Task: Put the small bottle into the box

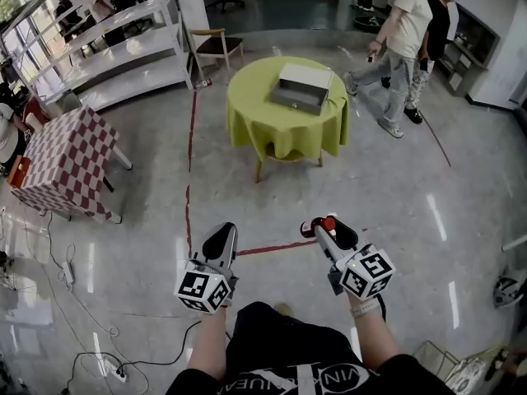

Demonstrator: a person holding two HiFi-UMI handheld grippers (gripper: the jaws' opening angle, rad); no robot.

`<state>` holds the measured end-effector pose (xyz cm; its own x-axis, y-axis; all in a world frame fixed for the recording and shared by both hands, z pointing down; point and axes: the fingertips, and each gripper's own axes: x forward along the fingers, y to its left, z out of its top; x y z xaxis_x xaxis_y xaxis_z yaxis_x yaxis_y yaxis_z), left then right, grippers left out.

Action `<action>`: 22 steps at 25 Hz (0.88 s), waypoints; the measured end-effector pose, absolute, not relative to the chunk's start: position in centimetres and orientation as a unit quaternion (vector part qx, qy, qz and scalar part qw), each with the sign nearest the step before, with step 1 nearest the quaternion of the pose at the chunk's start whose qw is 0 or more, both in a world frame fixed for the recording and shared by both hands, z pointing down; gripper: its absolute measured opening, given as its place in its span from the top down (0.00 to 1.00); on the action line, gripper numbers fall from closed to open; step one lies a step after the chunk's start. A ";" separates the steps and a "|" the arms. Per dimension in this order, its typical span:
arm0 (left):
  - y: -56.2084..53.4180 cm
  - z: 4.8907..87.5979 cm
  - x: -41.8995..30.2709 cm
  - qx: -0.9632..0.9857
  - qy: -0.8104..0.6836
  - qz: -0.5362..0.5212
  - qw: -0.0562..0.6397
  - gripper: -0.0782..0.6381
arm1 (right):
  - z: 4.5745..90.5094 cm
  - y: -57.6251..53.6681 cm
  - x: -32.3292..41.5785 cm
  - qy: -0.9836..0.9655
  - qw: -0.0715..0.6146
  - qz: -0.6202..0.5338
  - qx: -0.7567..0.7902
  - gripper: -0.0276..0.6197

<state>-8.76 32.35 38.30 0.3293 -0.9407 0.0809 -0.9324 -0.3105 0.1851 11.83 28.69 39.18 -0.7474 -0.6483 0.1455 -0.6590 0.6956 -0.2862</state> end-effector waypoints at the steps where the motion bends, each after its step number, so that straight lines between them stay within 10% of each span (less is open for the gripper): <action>1: 32.3 38.3 -8.7 0.809 -0.578 -0.021 0.100 0.86 | 39.3 28.6 12.0 -0.920 0.016 0.164 0.356 0.73; 22: 24.7 41.0 -8.7 0.814 -0.566 -0.005 0.131 0.86 | 41.3 21.2 12.6 -0.905 0.014 0.196 0.377 0.73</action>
